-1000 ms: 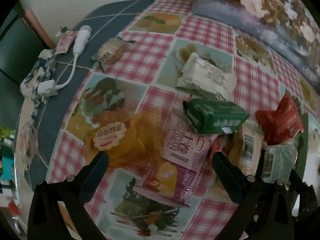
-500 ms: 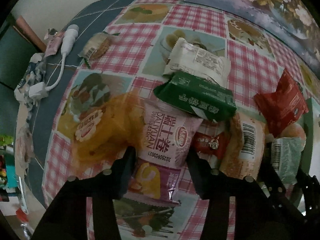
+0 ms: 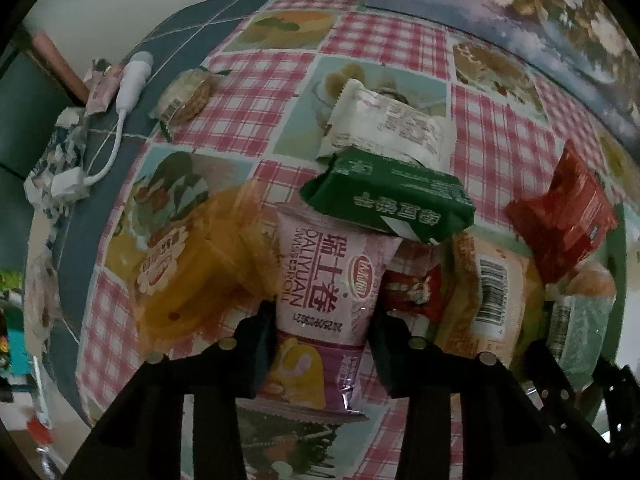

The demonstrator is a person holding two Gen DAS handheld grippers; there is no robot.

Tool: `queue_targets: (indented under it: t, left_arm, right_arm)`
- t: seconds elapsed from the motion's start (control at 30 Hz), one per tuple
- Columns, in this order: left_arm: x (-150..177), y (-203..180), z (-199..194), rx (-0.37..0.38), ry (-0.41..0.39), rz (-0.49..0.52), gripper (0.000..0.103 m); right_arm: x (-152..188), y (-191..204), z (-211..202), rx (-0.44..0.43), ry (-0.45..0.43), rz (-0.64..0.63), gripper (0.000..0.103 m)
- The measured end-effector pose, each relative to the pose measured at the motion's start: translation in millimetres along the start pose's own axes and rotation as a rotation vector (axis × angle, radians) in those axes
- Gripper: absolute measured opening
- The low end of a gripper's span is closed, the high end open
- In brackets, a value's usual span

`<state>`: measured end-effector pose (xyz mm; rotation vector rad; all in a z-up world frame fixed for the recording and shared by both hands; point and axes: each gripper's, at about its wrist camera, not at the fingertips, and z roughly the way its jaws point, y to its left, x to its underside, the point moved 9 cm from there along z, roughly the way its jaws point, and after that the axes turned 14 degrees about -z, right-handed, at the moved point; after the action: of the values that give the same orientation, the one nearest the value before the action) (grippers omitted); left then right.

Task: Organize snacks
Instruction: 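Grasp green-wrapped pastry with right gripper while left gripper grasps pink Swiss roll pack, then carry the green pastry and pink Swiss roll pack over the white tray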

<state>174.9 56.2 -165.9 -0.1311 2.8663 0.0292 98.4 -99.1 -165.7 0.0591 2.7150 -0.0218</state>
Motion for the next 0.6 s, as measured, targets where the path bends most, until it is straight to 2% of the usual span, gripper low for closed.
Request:
queue_targets:
  t: [0.23, 0.43, 0.6]
  left_arm:
    - [-11, 11, -15, 0.104, -0.016, -0.089, 0.042]
    - [-22, 14, -47, 0.161, -0.091, -0.121, 0.042]
    - [-31, 19, -77, 0.174, -0.171, -0.132, 0.042]
  right_arm:
    - [-4, -8, -13, -0.025, -0.026, 0.039, 0.056]
    - [-9, -13, -31, -0.071, -0.067, 0.078, 0.055]
    - [-17, -18, -56, -0.092, -0.132, 0.093, 0.055]
